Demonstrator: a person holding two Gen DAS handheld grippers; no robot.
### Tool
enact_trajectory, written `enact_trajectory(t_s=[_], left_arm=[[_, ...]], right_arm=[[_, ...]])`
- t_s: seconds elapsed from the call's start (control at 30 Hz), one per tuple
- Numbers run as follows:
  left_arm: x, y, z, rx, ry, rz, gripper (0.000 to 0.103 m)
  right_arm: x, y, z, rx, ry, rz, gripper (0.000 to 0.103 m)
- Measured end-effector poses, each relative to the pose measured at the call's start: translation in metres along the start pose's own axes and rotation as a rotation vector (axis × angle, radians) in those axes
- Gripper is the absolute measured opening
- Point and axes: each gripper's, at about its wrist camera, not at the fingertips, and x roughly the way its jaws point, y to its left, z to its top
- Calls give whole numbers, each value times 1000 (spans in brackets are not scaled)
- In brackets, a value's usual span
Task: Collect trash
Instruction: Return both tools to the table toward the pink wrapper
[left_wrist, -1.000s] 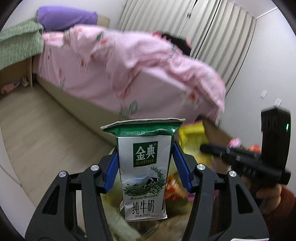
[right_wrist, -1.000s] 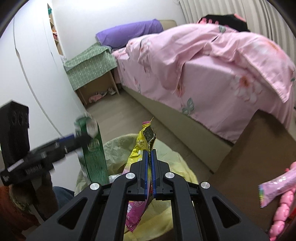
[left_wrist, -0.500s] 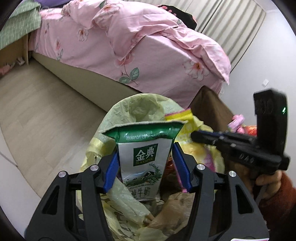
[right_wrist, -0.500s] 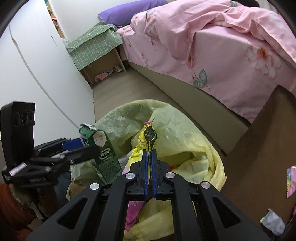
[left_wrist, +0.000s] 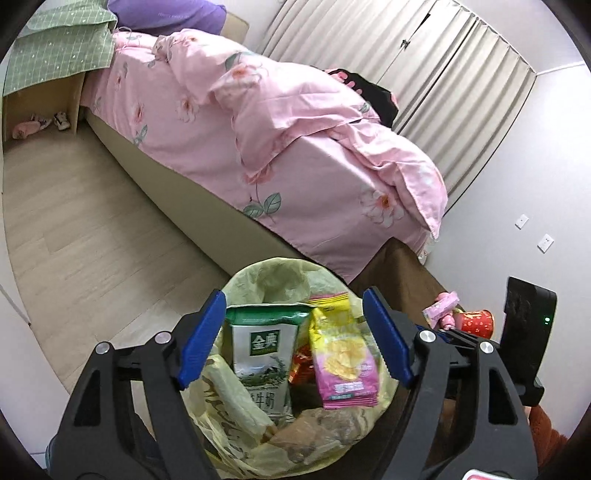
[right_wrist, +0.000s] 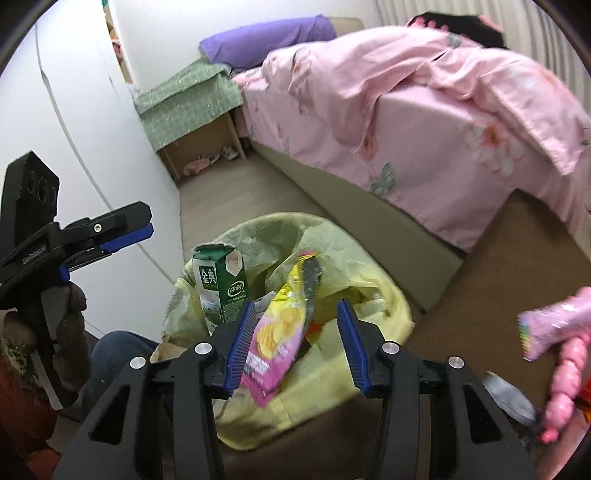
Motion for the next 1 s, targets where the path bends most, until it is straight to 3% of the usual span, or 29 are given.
enact_trajectory(t_s=[0.27,0.67,1.0], left_arm=[[7,-54,-14,134,45,-40,72],[59,-173,-65,385,193,-202,72],[104,-261,-99,585,259,-285,72]], right_arm=[[-83,-31,-34,34,-114,-57,56],[-197,-99,-132,96,-149,-352,56],[-259,-160,-185,266,-256,-451,56]])
